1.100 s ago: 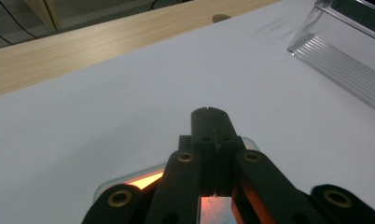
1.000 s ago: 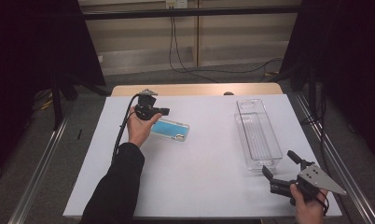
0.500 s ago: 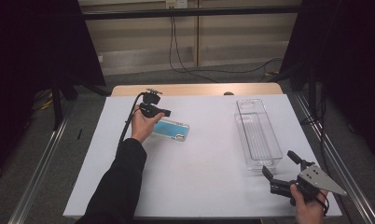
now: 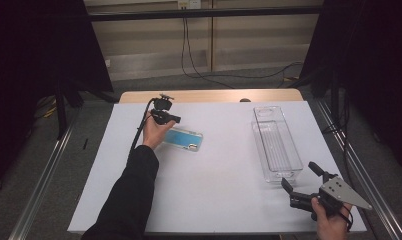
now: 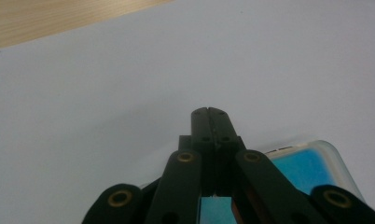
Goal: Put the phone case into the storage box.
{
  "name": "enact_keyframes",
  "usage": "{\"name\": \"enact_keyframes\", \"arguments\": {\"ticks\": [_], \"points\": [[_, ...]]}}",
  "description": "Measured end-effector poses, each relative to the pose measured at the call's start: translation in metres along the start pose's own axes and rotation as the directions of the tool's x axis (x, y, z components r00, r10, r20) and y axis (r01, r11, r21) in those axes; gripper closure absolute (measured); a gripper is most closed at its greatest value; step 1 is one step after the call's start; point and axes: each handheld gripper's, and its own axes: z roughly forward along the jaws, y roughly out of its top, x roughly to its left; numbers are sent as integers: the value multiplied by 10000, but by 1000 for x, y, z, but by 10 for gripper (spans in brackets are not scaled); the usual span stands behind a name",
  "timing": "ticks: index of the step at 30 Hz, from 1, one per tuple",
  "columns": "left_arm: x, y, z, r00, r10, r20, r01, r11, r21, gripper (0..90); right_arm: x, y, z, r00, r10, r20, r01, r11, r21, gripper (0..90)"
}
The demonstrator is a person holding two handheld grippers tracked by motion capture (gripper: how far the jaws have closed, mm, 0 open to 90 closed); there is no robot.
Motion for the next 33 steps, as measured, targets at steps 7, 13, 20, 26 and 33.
{"name": "enact_keyframes", "arguments": {"ticks": [7,13,20,26,33], "points": [[2,-4,10,9999,-35,-114,38,9997,240,900,0,0,-1,10000,-31,26,31,10000,7,0],[1,-6,11,9997,115,-234,-106,9993,363,900,0,0,-1,10000,-62,22,62,10000,21,0],[5,-15,16,9999,-50,-135,55,9992,385,900,0,0,-2,10000,-50,66,50,10000,3,0],[5,-17,15,9998,13,-180,-6,9994,351,900,0,0,-3,10000,-52,80,51,10000,23,0],[4,-20,13,9998,94,-174,-89,9995,295,900,0,0,-4,9999,-61,95,61,10000,24,0]]}}
